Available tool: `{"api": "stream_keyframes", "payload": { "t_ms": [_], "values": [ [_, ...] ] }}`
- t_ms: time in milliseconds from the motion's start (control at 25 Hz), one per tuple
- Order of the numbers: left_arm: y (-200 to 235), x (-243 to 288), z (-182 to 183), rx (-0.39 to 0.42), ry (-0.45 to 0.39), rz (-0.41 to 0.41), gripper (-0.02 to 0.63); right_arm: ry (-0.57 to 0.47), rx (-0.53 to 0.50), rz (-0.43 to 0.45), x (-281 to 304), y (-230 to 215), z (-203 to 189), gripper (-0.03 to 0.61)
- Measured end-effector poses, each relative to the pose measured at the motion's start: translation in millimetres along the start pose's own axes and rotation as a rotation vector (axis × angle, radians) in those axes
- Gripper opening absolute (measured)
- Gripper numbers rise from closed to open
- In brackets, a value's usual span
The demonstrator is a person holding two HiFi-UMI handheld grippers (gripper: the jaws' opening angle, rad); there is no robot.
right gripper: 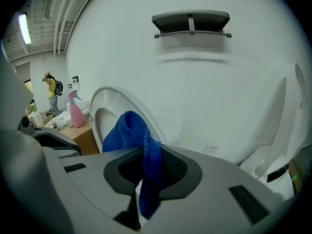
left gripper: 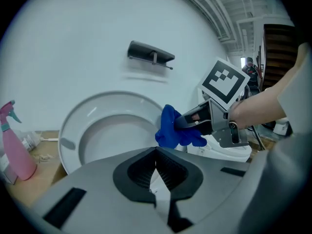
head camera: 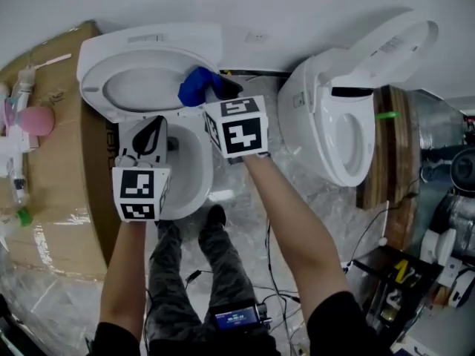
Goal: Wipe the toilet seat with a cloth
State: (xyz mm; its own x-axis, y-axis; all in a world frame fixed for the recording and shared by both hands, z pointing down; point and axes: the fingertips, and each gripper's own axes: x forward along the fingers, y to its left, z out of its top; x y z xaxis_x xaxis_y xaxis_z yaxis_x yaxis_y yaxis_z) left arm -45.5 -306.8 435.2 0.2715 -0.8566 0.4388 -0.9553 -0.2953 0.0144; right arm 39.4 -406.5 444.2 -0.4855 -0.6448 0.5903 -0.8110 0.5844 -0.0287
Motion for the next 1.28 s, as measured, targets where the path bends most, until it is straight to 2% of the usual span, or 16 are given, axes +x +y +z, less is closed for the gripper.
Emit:
{"api": "stream_keyframes", "payload": {
  "t_ms": [280,520,920,1280],
  "values": [
    [25.5,-32.1,11.9,-0.005,-0.012,0.031,0.012,-0.067,-0.045,0.031,-8.6,40.8,50.8,0.066],
    [52.7,-49.3,22.9,-0.014,-0.047,0.050,0.011,-0.086,-0.069,0.051,1.0,73.4,78.0,0.066],
    [93.2,-72.2,28.9,-0.018,-0.060,0.078,0.011,-0.112,-0.093,0.095,16.9,128.5,102.6,0.066],
    [107.6,-79.1,25.4,-0.017,-0.050,0.081,0.012,-0.111,-0.083,0.101,17.5,137.9,103.0,0.066]
  ]
}}
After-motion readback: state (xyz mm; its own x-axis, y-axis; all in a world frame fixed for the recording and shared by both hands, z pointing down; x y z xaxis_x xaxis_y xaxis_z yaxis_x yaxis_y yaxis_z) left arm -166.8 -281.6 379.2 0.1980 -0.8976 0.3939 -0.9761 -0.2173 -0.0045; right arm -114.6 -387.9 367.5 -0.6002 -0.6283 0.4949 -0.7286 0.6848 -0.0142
